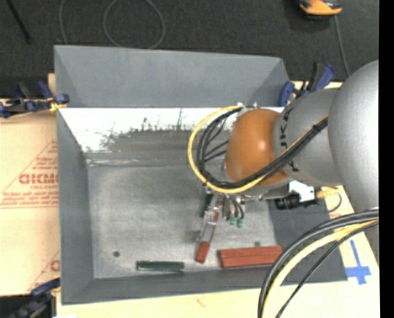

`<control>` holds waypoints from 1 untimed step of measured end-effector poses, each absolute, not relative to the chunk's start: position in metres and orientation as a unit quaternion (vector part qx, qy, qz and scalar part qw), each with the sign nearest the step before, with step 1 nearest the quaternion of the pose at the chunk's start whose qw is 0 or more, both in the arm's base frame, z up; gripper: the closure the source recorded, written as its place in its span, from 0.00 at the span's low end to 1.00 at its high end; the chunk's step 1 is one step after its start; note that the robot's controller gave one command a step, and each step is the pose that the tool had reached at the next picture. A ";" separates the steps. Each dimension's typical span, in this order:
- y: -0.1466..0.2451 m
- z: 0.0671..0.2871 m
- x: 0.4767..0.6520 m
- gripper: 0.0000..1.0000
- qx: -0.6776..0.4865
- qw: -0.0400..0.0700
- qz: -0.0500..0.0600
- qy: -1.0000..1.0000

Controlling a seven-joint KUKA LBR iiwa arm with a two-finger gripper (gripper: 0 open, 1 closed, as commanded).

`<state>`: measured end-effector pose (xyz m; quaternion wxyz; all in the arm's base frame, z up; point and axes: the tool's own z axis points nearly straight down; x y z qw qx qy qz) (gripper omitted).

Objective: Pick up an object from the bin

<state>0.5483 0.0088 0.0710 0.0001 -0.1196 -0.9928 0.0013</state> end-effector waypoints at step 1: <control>-0.069 0.072 0.532 0.00 -0.083 -0.002 0.001 -0.997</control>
Offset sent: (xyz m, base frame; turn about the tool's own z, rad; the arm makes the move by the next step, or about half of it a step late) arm -0.0174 -0.0712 0.0003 -0.0796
